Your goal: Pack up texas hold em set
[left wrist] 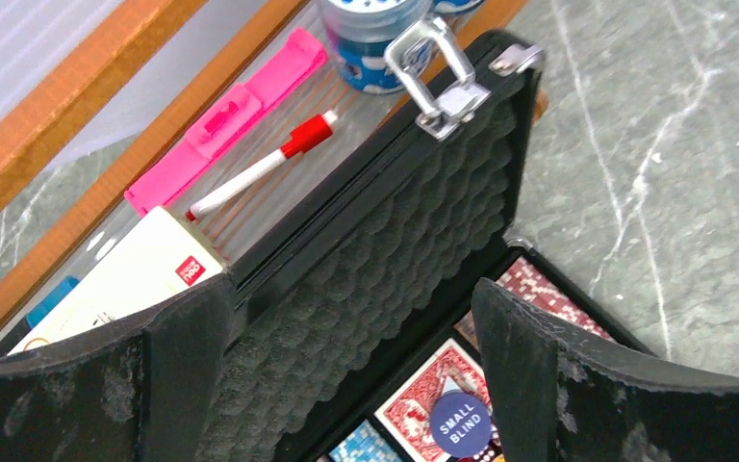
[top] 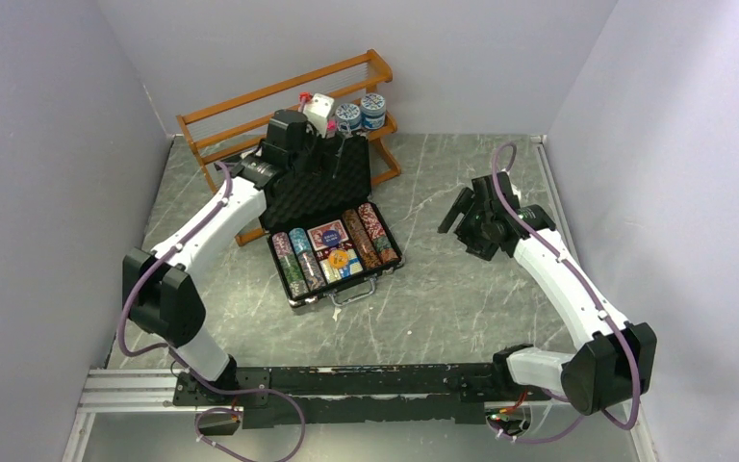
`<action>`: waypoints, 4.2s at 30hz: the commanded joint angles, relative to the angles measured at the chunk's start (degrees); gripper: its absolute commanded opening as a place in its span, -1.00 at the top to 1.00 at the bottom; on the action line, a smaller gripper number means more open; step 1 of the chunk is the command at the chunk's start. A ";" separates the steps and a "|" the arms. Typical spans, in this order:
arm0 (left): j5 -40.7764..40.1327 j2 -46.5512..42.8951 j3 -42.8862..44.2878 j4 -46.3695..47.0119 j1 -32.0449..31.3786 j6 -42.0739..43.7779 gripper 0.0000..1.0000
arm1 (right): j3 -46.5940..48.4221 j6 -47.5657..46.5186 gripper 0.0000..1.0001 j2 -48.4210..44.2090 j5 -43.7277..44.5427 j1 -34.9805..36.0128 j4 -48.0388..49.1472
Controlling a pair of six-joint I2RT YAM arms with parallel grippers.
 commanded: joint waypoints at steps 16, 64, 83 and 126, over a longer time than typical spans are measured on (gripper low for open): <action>23.11 -4.78 -6.58 -6.99 2.99 -8.54 -0.63 | 3.46 0.21 -0.62 1.60 0.27 -0.62 -1.74; 13.62 -11.75 -41.18 -1.26 -1.89 -16.34 -0.44 | -13.20 1.92 0.20 12.70 -17.82 11.50 25.25; 11.29 -8.76 -42.57 -2.73 -1.89 -19.19 -0.40 | -14.89 3.58 0.92 20.00 -17.23 11.93 28.30; -6.80 -32.95 -43.71 -18.54 -0.97 -46.86 -0.82 | -2.69 -13.65 -0.04 20.04 -22.00 31.55 39.72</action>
